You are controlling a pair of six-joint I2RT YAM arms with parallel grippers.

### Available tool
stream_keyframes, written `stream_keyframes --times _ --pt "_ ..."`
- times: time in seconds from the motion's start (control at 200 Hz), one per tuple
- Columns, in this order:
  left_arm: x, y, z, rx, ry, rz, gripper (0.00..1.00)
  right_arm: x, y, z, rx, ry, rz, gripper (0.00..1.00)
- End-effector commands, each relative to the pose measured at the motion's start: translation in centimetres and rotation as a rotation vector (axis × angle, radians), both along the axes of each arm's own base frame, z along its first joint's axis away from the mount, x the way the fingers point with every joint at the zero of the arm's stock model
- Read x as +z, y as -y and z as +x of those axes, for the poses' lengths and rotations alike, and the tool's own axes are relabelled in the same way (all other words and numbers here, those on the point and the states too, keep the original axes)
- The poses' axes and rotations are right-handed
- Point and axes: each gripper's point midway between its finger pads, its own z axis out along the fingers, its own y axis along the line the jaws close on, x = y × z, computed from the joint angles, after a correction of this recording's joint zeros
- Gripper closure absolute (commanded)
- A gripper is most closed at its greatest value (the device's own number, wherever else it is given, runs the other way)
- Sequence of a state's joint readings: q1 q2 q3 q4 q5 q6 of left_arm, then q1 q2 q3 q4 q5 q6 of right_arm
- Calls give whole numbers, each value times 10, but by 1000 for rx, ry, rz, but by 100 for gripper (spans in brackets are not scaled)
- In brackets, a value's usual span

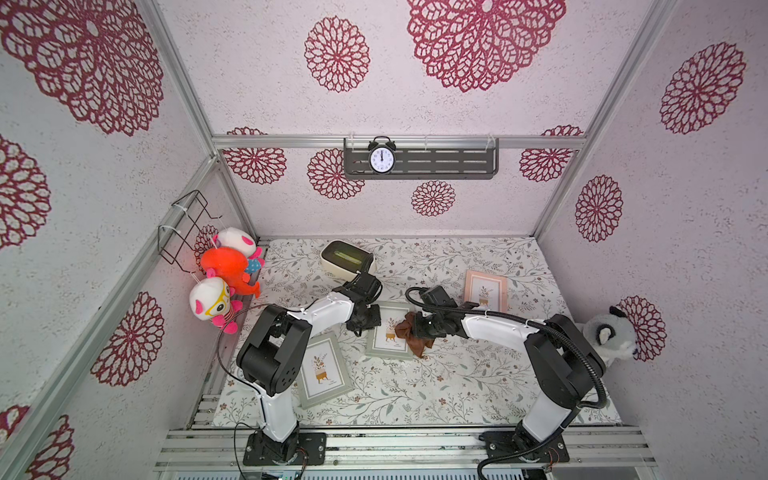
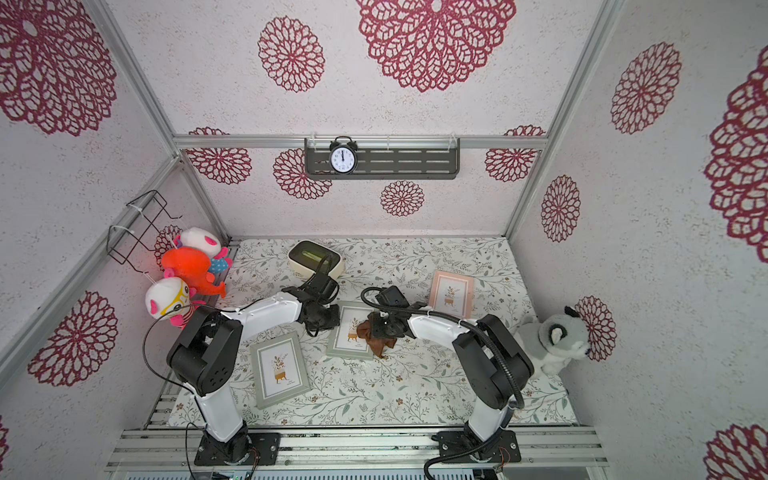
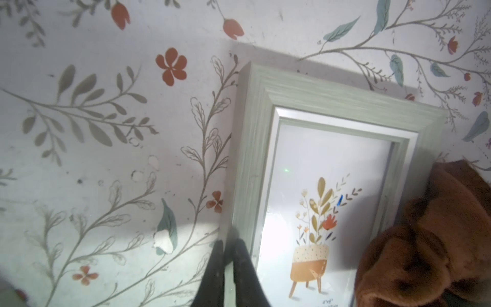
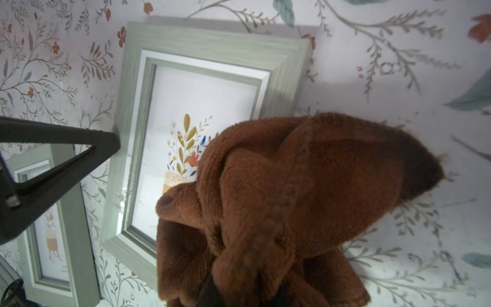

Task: Wipe the picture frame with a cloth
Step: Wipe the dirt from the picture frame.

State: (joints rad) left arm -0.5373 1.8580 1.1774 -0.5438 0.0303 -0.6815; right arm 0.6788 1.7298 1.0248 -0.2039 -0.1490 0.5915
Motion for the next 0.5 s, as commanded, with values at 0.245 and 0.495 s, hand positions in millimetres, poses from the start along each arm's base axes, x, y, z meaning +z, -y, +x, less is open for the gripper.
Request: stream_keyframes --times 0.245,0.495 --pt "-55 0 -29 -50 -155 87 89 -19 9 43 -28 28 -83 100" --pt "-59 0 -31 -52 -170 104 86 -16 3 1 27 -20 -62 100"
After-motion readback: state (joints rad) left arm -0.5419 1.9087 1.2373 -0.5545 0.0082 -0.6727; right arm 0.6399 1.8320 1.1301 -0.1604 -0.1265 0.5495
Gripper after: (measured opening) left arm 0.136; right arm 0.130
